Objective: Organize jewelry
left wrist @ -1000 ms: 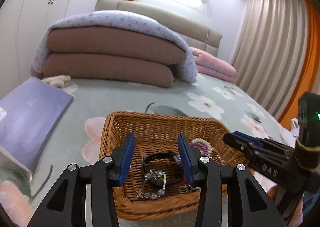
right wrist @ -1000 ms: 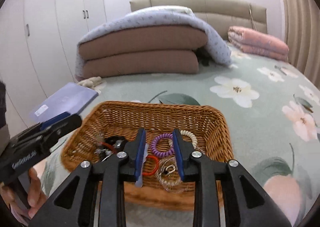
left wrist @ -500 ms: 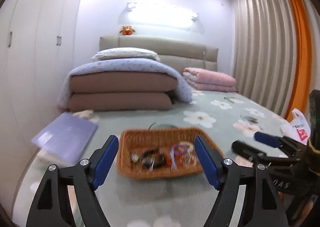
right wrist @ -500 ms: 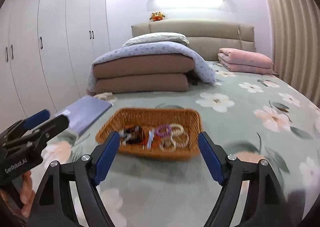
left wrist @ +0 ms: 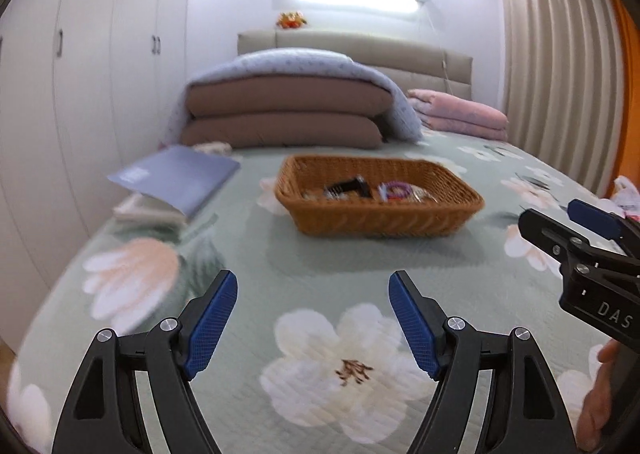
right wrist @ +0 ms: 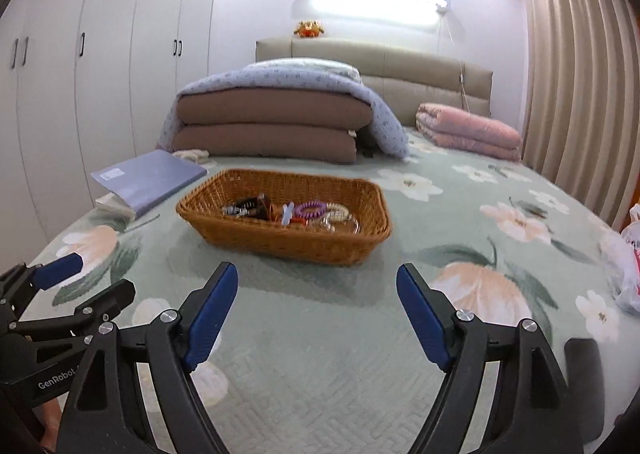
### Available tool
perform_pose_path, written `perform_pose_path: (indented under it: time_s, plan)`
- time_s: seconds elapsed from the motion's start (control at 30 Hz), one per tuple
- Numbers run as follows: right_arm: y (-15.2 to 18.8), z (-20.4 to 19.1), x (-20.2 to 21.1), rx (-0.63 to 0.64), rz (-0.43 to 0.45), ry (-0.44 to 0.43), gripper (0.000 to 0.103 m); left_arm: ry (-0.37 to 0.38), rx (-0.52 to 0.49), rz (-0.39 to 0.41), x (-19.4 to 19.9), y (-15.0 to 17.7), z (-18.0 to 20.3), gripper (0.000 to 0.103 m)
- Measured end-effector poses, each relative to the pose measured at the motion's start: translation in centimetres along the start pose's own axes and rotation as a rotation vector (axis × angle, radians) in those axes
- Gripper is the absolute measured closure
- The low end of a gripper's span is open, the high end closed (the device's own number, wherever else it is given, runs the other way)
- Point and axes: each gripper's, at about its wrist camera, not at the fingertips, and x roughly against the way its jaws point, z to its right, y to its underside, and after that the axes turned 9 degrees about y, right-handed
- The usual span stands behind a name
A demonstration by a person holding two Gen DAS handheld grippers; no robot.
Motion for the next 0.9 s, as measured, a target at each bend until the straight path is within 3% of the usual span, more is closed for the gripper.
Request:
perform_pose_path:
  time_s: [0.37,0.9]
  plan:
    - [0.8,1.8,-2.1,-0.081,-0.065,0.007,0.018,-0.012,0.046,-0.026,-1.6,0.6,-0.4,0.024]
    - [0.9,0.8,-1.2,-0.03,-0.01,0.075,0.015,-0.046,0.035,-0.018,-1.4,0.5,-0.5,0.024]
